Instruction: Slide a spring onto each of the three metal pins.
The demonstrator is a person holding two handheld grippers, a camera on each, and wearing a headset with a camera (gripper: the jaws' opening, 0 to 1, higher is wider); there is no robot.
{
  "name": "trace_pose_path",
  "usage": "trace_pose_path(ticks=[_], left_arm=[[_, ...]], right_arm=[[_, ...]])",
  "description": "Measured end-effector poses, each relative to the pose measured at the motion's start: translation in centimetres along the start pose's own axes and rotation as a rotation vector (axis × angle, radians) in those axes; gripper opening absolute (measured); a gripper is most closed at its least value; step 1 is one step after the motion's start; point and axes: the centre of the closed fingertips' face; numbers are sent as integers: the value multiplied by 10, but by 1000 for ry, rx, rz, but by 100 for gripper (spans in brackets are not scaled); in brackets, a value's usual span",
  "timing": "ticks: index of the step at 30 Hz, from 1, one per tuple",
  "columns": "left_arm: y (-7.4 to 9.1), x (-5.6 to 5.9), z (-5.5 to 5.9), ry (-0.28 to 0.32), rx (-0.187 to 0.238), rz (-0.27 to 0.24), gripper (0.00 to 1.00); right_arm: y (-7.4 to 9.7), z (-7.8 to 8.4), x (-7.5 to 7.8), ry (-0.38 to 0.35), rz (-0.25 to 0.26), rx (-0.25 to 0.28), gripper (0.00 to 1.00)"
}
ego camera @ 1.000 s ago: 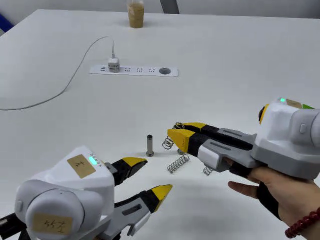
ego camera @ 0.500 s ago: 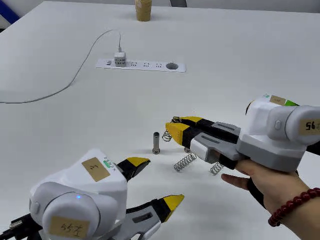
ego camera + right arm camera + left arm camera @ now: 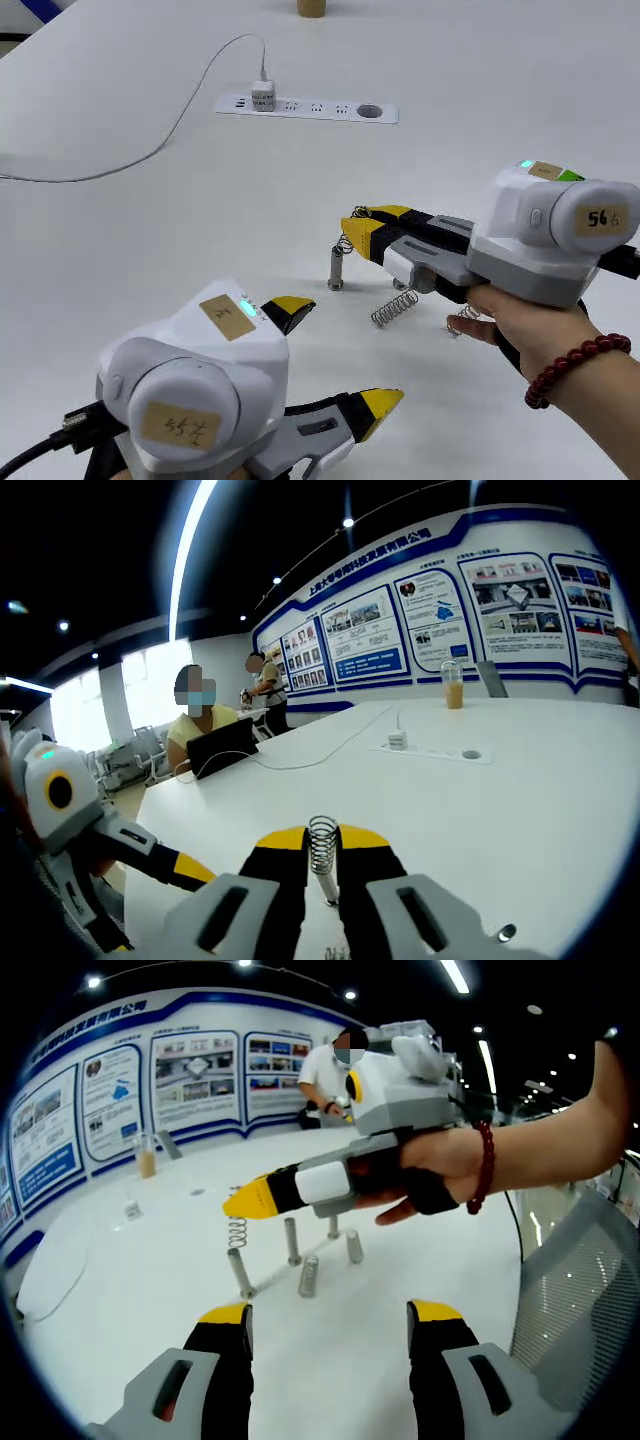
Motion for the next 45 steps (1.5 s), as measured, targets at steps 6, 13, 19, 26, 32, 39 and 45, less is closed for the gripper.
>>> trace_pose_path(ticks=[6, 13, 19, 26, 32, 39, 45], left_arm=[[1, -3, 1, 14, -4, -8, 69], [1, -5, 0, 12, -2, -15, 71], [1, -6, -1, 6, 4, -22, 72], [3, -11, -3, 13, 15, -39, 70], [3, -13, -4, 10, 14, -46, 70], [3, -13, -3, 6, 11, -47, 69], [3, -13, -3, 4, 12, -46, 69]], right_arm=[[-6, 5, -1, 22, -6, -21, 11], [-7, 9, -4, 76, -8, -46, 11], [-8, 19, -7, 135, -12, -81, 11], [-11, 30, -7, 193, -16, -114, 11], [-13, 39, -6, 207, -15, -141, 11], [-15, 48, -4, 203, -11, -167, 11], [-16, 55, -2, 209, -7, -189, 11]])
Point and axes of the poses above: the centre of the closed fingertips' face, and the gripper's own axes: y roughly backward along the fingers, x roughly to its right, z roughly out of its underside, and after that the axes turned 7 degrees about x, right-handed
